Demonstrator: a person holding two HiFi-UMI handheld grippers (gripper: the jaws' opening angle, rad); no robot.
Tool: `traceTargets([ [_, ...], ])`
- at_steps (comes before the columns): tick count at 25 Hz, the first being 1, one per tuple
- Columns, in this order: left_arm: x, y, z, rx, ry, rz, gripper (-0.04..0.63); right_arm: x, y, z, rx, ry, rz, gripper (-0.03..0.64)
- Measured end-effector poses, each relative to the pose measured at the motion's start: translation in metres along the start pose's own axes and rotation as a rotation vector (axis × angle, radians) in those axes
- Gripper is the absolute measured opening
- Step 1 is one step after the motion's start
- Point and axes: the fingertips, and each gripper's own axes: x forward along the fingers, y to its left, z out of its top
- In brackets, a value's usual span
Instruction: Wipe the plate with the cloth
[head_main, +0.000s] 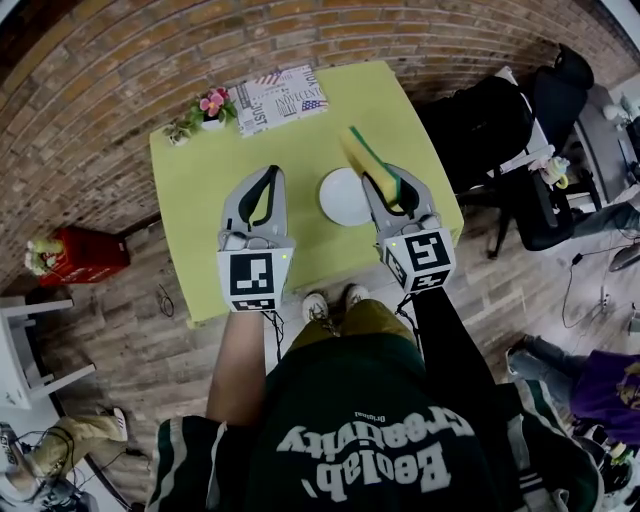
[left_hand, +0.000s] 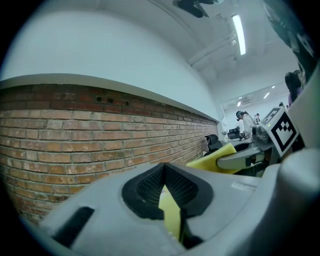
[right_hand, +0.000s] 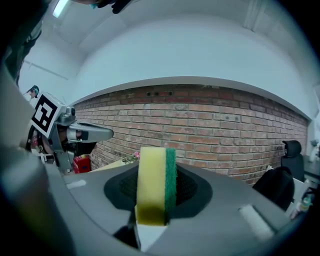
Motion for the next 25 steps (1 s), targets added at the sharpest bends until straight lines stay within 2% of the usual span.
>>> traceTargets([
  [5, 0.014, -0.014, -0.008, -0.021, 0.026, -0.027, 0.002, 0.002, -0.004, -0.002, 0.031, -0.036, 0.054, 0.132],
  [15, 0.036, -0.026, -0.011, -0.043, 0.064, 0.041, 0.002, 0.018, -0.019, -0.013, 0.097, -0.049, 0.196, 0.137],
  [25, 0.049, -0.045, -0.025, -0.075, 0.083, 0.112, 0.002, 0.027, -0.02, -0.058, 0.087, 0.011, 0.33, 0.137],
])
